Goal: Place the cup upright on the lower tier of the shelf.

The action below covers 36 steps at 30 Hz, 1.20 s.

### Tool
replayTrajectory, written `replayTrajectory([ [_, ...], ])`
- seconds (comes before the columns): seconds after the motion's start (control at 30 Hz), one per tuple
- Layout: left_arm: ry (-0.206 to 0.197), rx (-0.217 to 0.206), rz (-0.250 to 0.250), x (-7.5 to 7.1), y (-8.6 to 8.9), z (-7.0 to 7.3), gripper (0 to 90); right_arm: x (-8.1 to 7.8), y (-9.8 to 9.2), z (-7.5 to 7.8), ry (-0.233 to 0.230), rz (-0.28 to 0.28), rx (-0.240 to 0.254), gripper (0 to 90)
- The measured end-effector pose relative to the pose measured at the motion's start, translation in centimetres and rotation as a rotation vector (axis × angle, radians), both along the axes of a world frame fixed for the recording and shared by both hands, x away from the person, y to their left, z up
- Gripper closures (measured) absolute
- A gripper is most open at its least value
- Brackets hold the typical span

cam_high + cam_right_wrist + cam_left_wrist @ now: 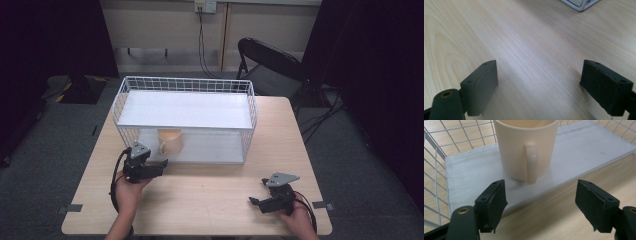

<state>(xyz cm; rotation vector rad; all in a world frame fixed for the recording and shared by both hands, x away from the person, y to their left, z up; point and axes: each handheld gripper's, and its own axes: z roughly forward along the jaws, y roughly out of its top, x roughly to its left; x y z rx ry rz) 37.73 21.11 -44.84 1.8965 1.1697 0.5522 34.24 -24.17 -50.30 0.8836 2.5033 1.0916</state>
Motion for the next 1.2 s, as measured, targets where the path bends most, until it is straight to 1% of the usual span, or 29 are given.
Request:
replayTrajectory([
  [0.1, 0.006, -0.013, -0.01, -0.1, 0.2, 0.1, 22.7, 0.0, 0.0, 0.0, 0.0, 0.0, 0.0, 13.5],
  [0.13, 0.011, -0.028, -0.012, -0.2, 0.3, 0.1, 22.1, 0.0, 0.0, 0.0, 0.0, 0.0, 0.0, 13.6],
  [0.2, 0.009, -0.02, -0.013, -0.3, 0.5, 0.1, 20.5, 0.0, 0.0, 0.0, 0.0, 0.0, 0.0, 13.5],
  [0.27, 0.021, -0.035, -0.01, -0.4, 0.8, 0.0, 20.0, 0.0, 0.0, 0.0, 0.0, -0.001, -0.001, 13.5],
  [0.33, 0.025, 0.006, -0.012, -0.5, 0.9, -0.1, 20.3, 0.0, 0.0, 0.0, 0.0, 0.0, 0.0, 13.5],
  [0.37, 0.028, 0.021, -0.024, -0.6, 1.0, -0.2, 19.2, 0.0, 0.0, 0.0, 0.0, 0.0, 0.0, 13.6],
  [0.43, 0.031, 0.01, -0.039, -0.8, 1.3, -0.3, 18.2, 0.0, 0.0, 0.0, 0.0, 0.0, 0.0, 13.5],
  [0.57, 0.03, 0.003, -0.047, -1.1, 1.7, -0.2, 17.9, 0.0, 0.0, 0.0, 0.0, 0.0, 0.0, 13.6],
  [0.63, 0.021, 0.01, -0.039, -1.3, 1.8, -0.1, 19.2, 0.0, 0.0, 0.0, 0.0, 0.0, 0.0, 13.6],
  [0.67, 0.016, 0.004, -0.043, -1.5, 2.0, 0.0, 19.4, 0.0, 0.0, 0.0, 0.0, 0.0, 0.0, 13.6],
  [0.77, 0.018, 0.008, -0.047, -1.6, 2.3, 0.1, 19.4, 0.0, 0.0, 0.0, 0.0, 0.0, 0.0, 13.5],
  [0.83, 0.023, 0.0, -0.049, -1.8, 2.5, 0.1, 19.1, 0.0, 0.0, 0.0, 0.0, 0.0, -0.001, 13.6],
  [0.9, 0.025, -0.004, -0.064, -1.8, 2.6, 0.0, 18.9, 0.0, 0.0, 0.0, 0.0, 0.0, 0.0, 13.5],
  [0.93, 0.027, 0.008, -0.074, -1.9, 2.7, -0.1, 17.5, 0.0, 0.0, 0.0, 0.0, 0.0, -0.001, 13.6],
  [0.97, 0.031, 0.007, -0.075, -2.0, 2.7, -0.1, 17.0, 0.0, 0.0, 0.0, 0.0, 0.0, 0.0, 13.5],
  [1.1, 0.036, -0.006, -0.097, -2.2, 3.2, -0.3, 17.2, 0.0, 0.0, 0.0, 0.0, 0.0, 0.0, 13.6],
  [1.2, 0.046, -0.012, -0.102, -2.4, 3.5, -0.4, 16.9, 0.0, 0.0, 0.0, 0.0, 0.0, 0.0, 13.6],
])
